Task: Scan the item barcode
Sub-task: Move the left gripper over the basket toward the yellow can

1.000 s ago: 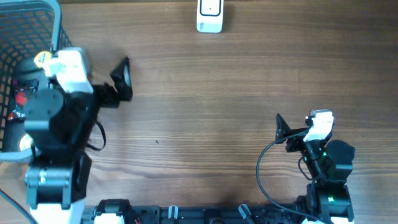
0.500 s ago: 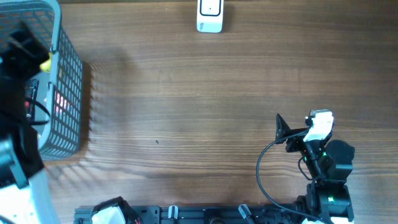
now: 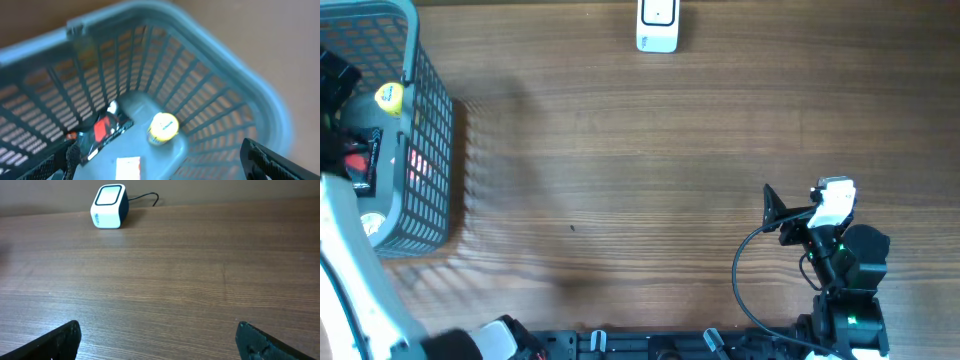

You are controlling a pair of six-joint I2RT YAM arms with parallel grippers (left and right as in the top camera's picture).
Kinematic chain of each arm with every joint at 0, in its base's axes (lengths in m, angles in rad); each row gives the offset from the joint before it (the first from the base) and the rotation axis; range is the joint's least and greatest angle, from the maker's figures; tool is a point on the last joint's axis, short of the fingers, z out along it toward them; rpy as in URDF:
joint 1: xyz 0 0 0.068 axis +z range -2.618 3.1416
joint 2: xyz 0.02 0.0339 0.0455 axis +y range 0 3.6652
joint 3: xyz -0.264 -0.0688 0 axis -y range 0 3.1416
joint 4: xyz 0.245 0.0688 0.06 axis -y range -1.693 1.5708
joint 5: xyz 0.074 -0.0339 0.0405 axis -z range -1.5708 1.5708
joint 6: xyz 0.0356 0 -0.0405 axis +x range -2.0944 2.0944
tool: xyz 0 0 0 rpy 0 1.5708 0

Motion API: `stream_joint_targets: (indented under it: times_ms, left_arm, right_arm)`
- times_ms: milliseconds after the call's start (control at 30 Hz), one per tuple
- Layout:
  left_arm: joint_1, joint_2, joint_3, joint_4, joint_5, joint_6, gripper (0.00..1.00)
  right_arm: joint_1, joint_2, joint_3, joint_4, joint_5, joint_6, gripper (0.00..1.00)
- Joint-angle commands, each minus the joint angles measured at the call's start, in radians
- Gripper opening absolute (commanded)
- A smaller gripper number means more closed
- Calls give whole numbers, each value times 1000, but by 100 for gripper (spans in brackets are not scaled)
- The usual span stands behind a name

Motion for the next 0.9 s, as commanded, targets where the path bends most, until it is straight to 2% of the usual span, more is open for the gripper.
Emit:
stream_joint_targets:
  times_ms: [0,233,333,867]
  left_arm:
    - [18,82,19,-3,14,-35,100]
    - [18,202,19,24,59,-30,100]
    - [17,264,19,33,67,13,100]
    - [-14,484,19,115,137,23,99]
  right_arm:
    - [-3,0,20,0,10,-5,100]
    - [-3,0,20,-10,10,-5,100]
    - [-3,0,20,-11,10,-5,100]
    - [-3,18,20,-11,10,-6,100]
